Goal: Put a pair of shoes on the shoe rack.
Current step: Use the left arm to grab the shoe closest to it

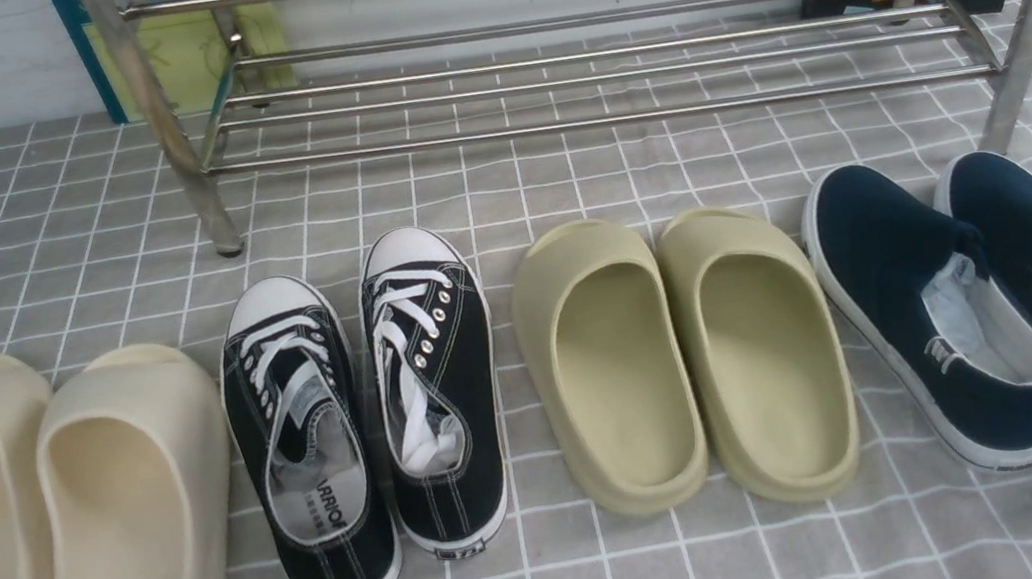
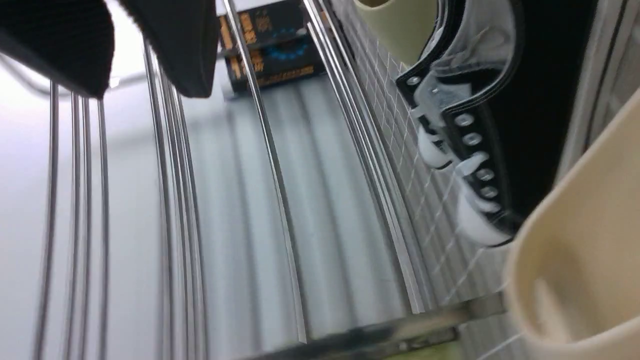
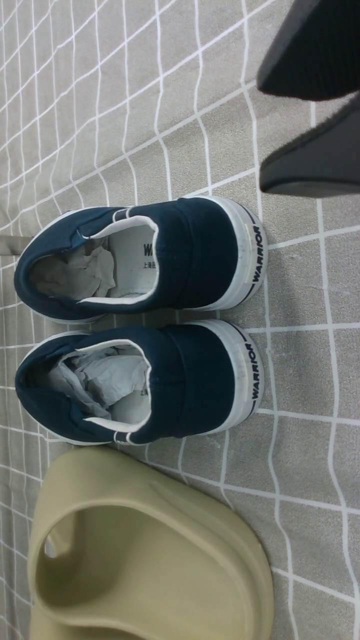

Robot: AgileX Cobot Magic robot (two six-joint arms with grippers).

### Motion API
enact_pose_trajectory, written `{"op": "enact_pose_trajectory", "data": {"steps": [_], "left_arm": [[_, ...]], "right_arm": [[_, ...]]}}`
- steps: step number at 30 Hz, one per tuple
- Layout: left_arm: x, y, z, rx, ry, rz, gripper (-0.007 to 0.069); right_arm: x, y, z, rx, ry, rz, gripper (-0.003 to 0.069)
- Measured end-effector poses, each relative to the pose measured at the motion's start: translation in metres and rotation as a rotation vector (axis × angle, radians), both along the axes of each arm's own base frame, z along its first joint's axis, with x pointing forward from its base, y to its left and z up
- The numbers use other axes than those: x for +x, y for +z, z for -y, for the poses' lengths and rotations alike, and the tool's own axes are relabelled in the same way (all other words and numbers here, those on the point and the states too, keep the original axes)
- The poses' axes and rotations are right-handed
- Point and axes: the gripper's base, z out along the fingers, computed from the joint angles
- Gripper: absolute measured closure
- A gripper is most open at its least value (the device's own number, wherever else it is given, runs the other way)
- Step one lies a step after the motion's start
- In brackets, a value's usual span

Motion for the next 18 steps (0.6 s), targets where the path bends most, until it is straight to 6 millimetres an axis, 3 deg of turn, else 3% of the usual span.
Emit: {"op": "enact_pose_trajectory", "data": {"steps": [2,3,4,6,8,10,13,18], "left_arm": [[-0.005,0.021,0.004,0.152,-0.026,0.043,0.0419],[-0.006,0.041,0.008,0.271,-0.053,0.044,0.0471],[-0.004,0.039,0.009,0.286,-0.059,0.030,0.0480],[0.008,0.061,0.013,0.474,-0.129,-0.073,0.0590],[0.021,0.076,0.015,0.622,-0.201,-0.198,0.0638],[0.033,0.083,0.014,0.719,-0.258,-0.313,0.0638],[0.064,0.089,0.004,0.898,-0.380,-0.621,0.0638],[0.112,0.080,-0.002,0.984,-0.468,-0.918,0.0638]], "right_arm": [[0.000,0.000,0.000,0.000,0.000,0.000,0.0419],[0.000,0.000,0.000,0.000,0.000,0.000,0.0419],[0.000,0.000,0.000,0.000,0.000,0.000,0.0419],[0.000,0.000,0.000,0.000,0.000,0.000,0.0419],[0.000,0.000,0.000,0.000,0.000,0.000,0.0419],[0.000,0.000,0.000,0.000,0.000,0.000,0.0419],[0.000,0.000,0.000,0.000,0.000,0.000,0.0419],[0.000,0.000,0.000,0.000,0.000,0.000,0.0419]]}}
